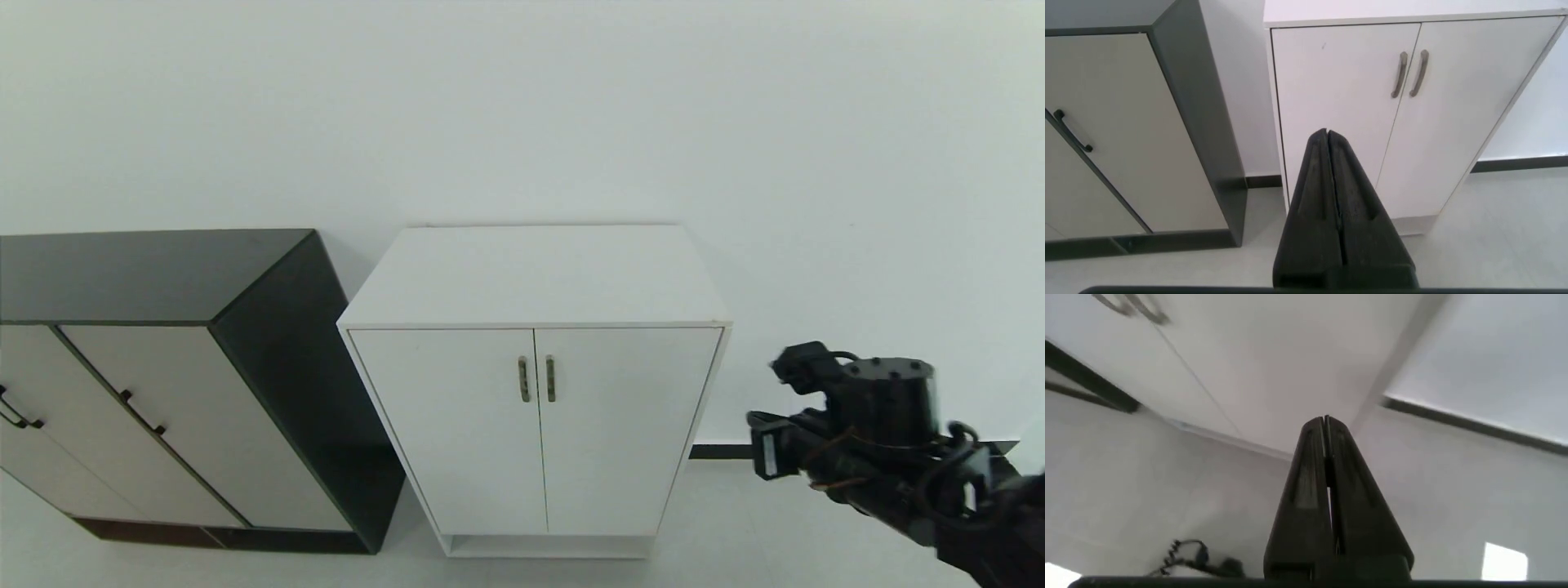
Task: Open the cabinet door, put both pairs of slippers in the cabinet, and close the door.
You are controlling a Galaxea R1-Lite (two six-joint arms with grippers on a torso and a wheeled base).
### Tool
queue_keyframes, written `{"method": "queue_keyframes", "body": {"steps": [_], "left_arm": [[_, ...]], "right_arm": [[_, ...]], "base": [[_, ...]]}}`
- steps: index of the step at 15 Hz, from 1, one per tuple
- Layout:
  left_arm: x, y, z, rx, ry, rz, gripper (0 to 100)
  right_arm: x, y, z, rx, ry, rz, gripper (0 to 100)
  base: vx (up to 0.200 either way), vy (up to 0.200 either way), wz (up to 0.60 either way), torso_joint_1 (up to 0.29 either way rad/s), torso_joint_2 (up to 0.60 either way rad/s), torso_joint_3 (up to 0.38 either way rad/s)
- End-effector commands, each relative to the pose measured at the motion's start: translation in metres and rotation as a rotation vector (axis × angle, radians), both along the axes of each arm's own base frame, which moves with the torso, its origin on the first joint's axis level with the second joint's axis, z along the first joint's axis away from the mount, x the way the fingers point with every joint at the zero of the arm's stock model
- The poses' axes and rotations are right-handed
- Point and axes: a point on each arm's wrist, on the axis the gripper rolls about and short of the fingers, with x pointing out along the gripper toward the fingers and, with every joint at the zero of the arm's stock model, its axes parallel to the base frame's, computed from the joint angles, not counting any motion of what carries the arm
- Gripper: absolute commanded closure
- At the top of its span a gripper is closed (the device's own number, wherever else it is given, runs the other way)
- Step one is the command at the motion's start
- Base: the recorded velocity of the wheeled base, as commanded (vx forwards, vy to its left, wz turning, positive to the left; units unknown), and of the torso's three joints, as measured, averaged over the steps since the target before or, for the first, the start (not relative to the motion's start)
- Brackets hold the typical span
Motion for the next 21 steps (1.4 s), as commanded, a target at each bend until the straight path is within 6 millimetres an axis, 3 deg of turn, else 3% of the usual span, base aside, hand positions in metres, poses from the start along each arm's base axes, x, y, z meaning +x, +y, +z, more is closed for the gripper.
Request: {"method": "queue_keyframes", "body": {"steps": [1, 3, 5, 6, 8, 12, 15, 18, 21], "left_arm": [[0.000, 0.000, 0.000, -0.002, -0.001, 0.000, 100], [0.000, 0.000, 0.000, -0.002, -0.001, 0.001, 100], [0.000, 0.000, 0.000, -0.002, -0.001, 0.001, 100], [0.000, 0.000, 0.000, -0.003, 0.000, 0.001, 100], [0.000, 0.000, 0.000, -0.003, 0.001, 0.001, 100], [0.000, 0.000, 0.000, -0.003, 0.000, 0.001, 100], [0.000, 0.000, 0.000, -0.005, 0.000, 0.001, 100], [0.000, 0.000, 0.000, -0.005, 0.000, 0.001, 100], [0.000, 0.000, 0.000, -0.005, 0.001, 0.001, 100]], "right_arm": [[-0.083, -0.065, 0.013, -0.020, -0.056, -0.145, 100], [-0.118, -0.087, 0.005, -0.041, -0.064, -0.226, 100], [-0.149, -0.104, 0.009, -0.044, -0.079, -0.323, 100], [-0.159, -0.107, 0.009, -0.045, -0.080, -0.331, 100], [-0.201, -0.114, 0.007, -0.056, -0.127, -0.322, 100], [-0.265, -0.122, -0.018, 0.009, -0.234, -0.231, 100], [-0.265, -0.121, -0.020, 0.074, -0.275, -0.202, 100], [-0.263, -0.116, -0.020, 0.047, -0.318, -0.006, 100], [-0.262, -0.115, -0.027, 0.061, -0.285, 0.051, 100]], "base": [[0.000, 0.000, 0.00, 0.000, 0.00, 0.000], [0.000, 0.000, 0.00, 0.000, 0.00, 0.000], [0.000, 0.000, 0.00, 0.000, 0.00, 0.000], [0.000, 0.000, 0.00, 0.000, 0.00, 0.000], [0.000, 0.000, 0.00, 0.000, 0.00, 0.000], [0.000, 0.000, 0.00, 0.000, 0.00, 0.000], [0.000, 0.000, 0.00, 0.000, 0.00, 0.000], [0.000, 0.000, 0.00, 0.000, 0.00, 0.000], [0.000, 0.000, 0.00, 0.000, 0.00, 0.000]]}}
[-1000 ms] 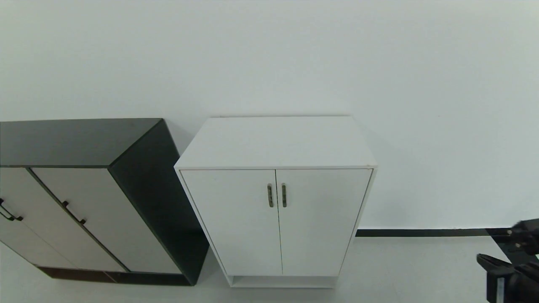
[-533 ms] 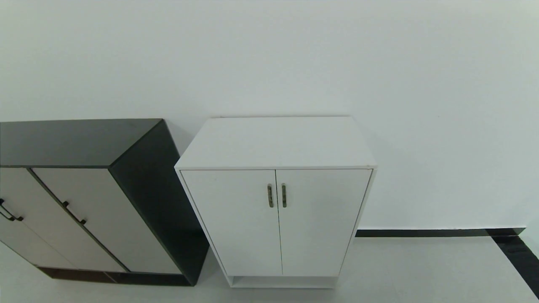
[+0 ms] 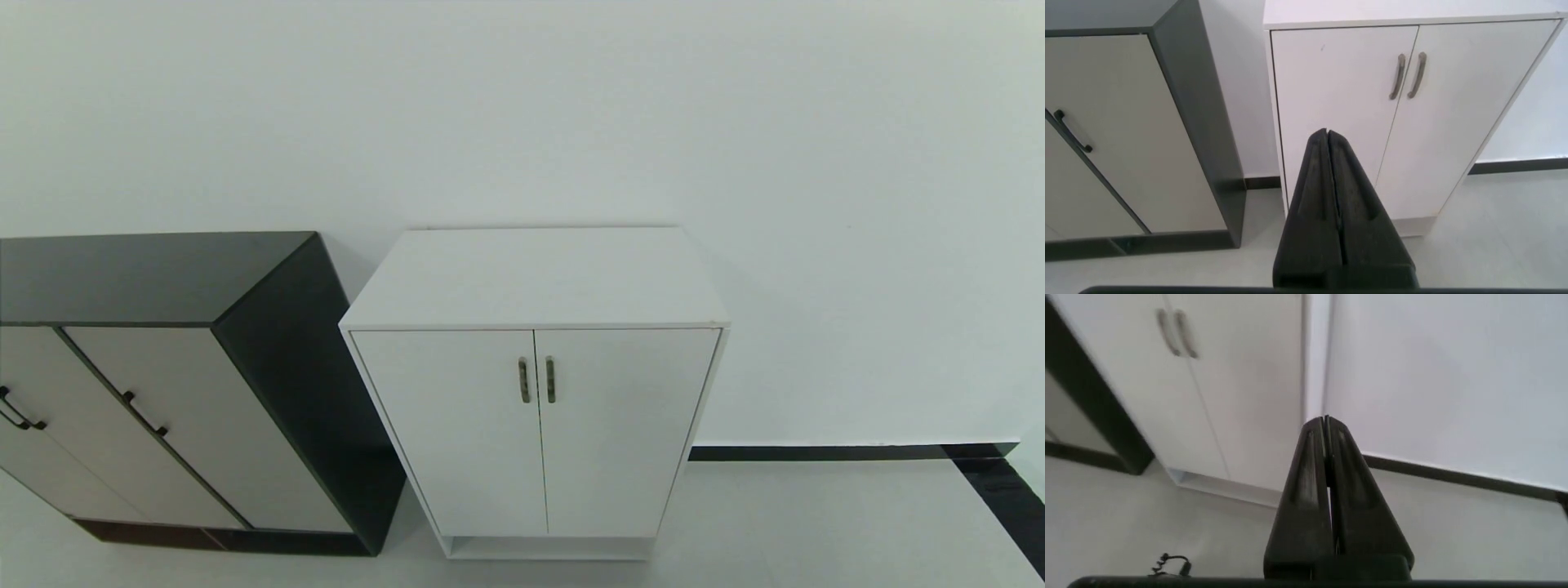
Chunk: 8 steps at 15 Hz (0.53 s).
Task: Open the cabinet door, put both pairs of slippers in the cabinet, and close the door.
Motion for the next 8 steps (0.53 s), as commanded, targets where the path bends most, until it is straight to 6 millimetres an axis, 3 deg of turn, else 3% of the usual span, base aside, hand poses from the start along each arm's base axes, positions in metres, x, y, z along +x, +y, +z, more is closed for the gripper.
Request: {"method": "queue_keyframes", "body": {"steps": [1, 5, 8], "left_arm": [[0.0000, 0.0000, -0.0002, 0.001, 0.001, 0.000, 100], [0.0000, 0.0000, -0.0002, 0.001, 0.001, -0.001, 100], [0.0000, 0.0000, -0.0002, 0.001, 0.001, -0.001, 100]], "right_arm": [[0.0004, -0.0007, -0.0041, 0.017, 0.013, 0.037, 100], [0.0003, 0.0002, -0.0034, 0.026, 0.011, -0.135, 100], [0.0002, 0.0000, -0.0036, 0.025, 0.011, -0.149, 100]], "base": [[0.000, 0.000, 0.00, 0.000, 0.00, 0.000], [0.000, 0.000, 0.00, 0.000, 0.00, 0.000], [0.000, 0.000, 0.00, 0.000, 0.00, 0.000]]}}
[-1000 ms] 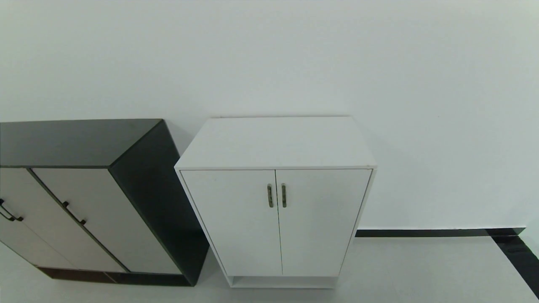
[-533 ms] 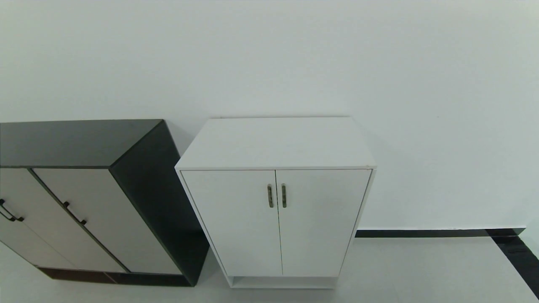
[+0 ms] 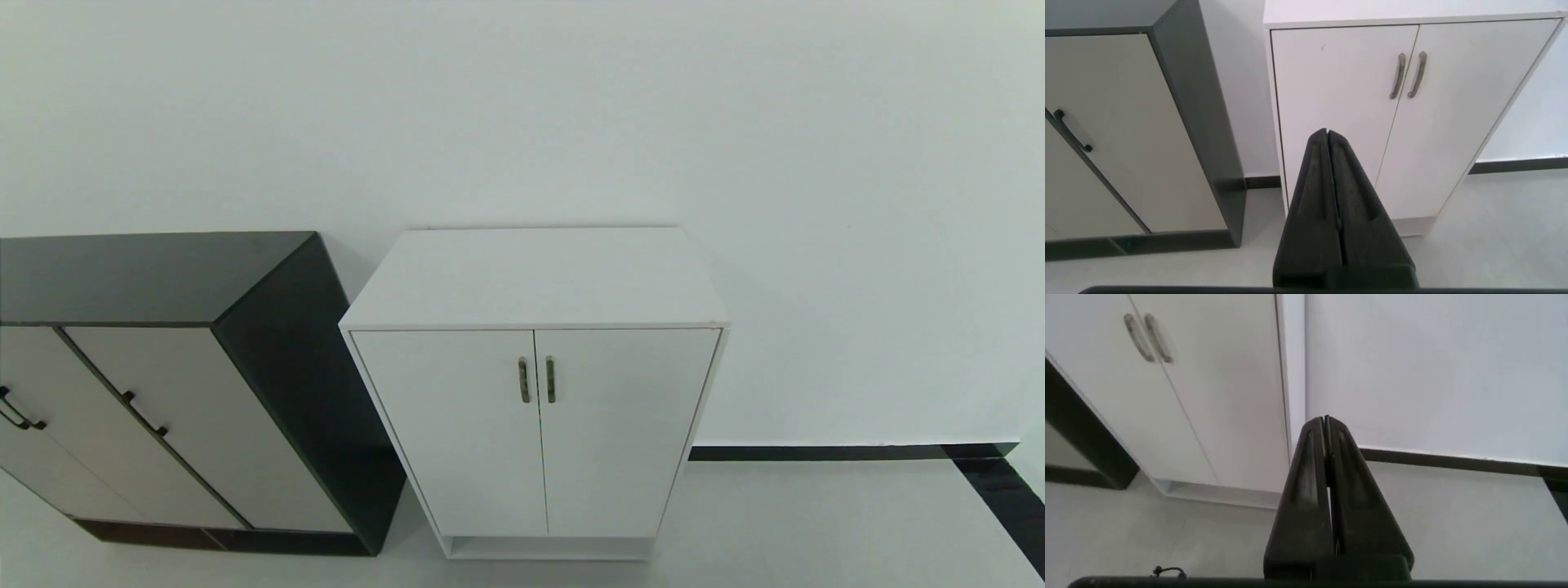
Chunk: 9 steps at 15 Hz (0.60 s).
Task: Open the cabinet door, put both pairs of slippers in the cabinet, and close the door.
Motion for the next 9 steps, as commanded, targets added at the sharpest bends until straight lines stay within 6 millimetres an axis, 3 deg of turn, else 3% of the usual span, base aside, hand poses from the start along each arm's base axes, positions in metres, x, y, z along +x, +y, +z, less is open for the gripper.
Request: {"method": "queue_keyframes", "body": {"steps": [1, 4, 9], "left_arm": [[0.0000, 0.0000, -0.0001, 0.000, 0.001, 0.000, 100], [0.0000, 0.0000, -0.0001, 0.000, 0.001, 0.000, 100], [0.0000, 0.0000, 0.0001, 0.000, -0.001, 0.001, 100]], "right_arm": [[0.0003, 0.0004, 0.0004, -0.001, 0.004, -0.038, 100], [-0.0069, 0.0013, -0.0019, 0.001, -0.088, -0.087, 100], [-0.0067, 0.0013, -0.0024, 0.010, -0.083, -0.089, 100]], "base": [[0.000, 0.000, 0.00, 0.000, 0.00, 0.000], [0.000, 0.000, 0.00, 0.000, 0.00, 0.000], [0.000, 0.000, 0.00, 0.000, 0.00, 0.000]]}}
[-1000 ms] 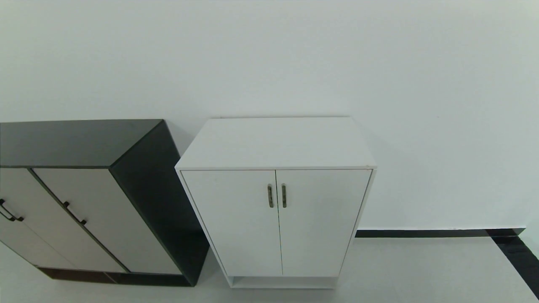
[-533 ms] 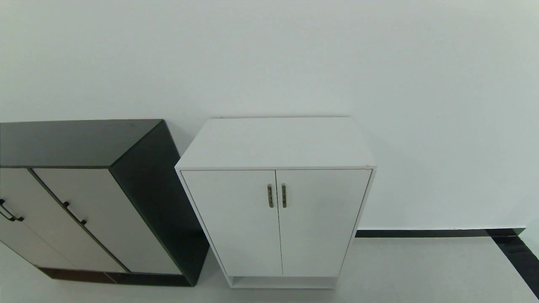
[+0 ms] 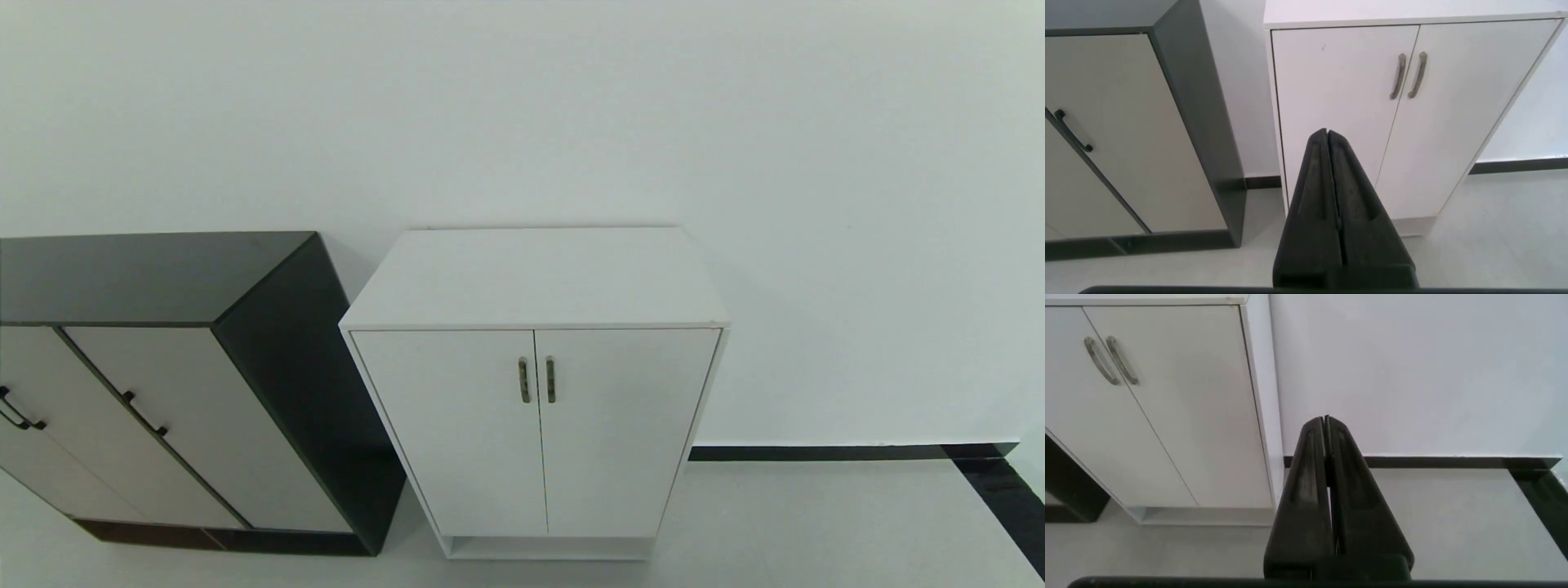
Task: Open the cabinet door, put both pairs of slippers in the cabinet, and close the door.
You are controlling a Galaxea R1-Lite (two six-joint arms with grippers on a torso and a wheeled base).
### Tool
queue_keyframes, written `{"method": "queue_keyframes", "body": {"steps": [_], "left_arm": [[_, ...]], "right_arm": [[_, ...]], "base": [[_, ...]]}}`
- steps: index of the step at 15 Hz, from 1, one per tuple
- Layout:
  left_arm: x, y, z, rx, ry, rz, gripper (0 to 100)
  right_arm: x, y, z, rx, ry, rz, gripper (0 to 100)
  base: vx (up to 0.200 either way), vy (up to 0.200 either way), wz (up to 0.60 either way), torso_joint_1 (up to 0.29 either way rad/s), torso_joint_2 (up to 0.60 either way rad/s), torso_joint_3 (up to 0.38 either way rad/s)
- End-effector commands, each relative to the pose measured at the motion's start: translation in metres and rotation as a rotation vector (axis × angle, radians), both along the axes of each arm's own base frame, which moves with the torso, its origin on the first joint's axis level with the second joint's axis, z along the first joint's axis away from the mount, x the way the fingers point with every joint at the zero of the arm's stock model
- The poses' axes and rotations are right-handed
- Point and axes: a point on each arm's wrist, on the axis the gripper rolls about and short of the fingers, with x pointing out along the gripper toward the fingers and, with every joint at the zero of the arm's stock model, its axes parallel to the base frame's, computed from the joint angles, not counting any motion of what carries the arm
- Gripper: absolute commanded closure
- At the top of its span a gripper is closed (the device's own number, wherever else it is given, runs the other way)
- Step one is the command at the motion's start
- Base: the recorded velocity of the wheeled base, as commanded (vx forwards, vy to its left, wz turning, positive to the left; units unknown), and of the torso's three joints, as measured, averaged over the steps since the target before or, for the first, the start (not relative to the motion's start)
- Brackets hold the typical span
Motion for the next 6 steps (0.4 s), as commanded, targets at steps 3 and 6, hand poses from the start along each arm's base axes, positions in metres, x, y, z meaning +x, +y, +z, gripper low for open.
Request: {"method": "queue_keyframes", "body": {"steps": [3, 6], "left_arm": [[0.0000, 0.0000, -0.0001, 0.000, 0.001, 0.000, 100], [0.0000, 0.0000, 0.0000, 0.000, -0.001, 0.000, 100]], "right_arm": [[0.0000, 0.0002, -0.0005, 0.023, -0.001, 0.007, 100], [0.0000, 0.0002, -0.0005, 0.023, -0.001, 0.007, 100]], "base": [[0.000, 0.000, 0.00, 0.000, 0.00, 0.000], [0.000, 0.000, 0.00, 0.000, 0.00, 0.000]]}}
